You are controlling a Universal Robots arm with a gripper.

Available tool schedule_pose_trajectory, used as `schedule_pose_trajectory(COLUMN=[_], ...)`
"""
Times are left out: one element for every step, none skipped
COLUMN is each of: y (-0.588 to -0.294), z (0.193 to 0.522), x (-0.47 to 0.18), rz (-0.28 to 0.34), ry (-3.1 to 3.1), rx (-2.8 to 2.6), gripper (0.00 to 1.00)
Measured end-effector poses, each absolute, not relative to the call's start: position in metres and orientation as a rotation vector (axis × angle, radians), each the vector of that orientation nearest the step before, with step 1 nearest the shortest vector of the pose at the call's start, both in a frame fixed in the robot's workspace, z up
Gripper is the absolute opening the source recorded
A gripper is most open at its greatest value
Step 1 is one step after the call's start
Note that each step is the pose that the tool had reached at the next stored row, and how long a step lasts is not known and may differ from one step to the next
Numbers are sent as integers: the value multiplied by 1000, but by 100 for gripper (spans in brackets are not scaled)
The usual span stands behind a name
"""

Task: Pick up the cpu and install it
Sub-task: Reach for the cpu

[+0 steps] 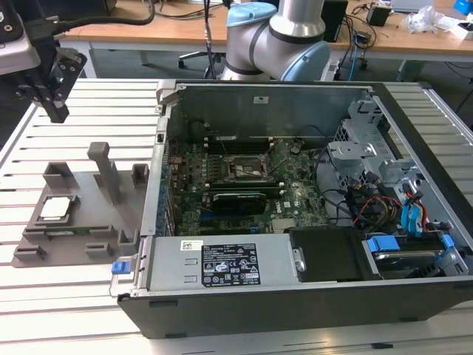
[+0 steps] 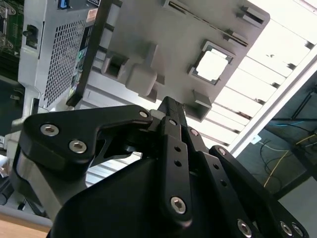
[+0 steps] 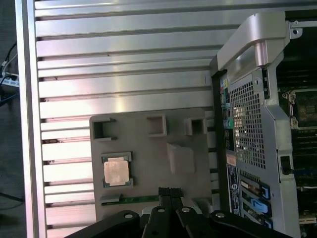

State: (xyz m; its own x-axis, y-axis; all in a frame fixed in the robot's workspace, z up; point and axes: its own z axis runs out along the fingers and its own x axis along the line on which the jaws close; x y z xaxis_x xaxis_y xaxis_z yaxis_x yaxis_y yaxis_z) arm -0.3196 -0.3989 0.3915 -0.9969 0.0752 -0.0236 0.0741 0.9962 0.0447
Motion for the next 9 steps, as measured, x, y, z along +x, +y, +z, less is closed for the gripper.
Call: schedule_pose_trajectory(y=[-399, -399, -399, -399, -399, -399, -399, -399, -399], z=[391, 391, 391, 391, 391, 391, 391, 391, 391], x=[-321, -324, -326, -328, -330, -331, -333, -336, -338], rz=[68, 68, 68, 68, 68, 68, 68, 68, 68], ry=[3113, 3113, 3113, 3113, 3113, 3113, 3113, 3113, 3113], rx=[117, 117, 117, 117, 117, 117, 117, 117, 117], gripper=[11, 11, 11, 11, 11, 11, 11, 11, 11])
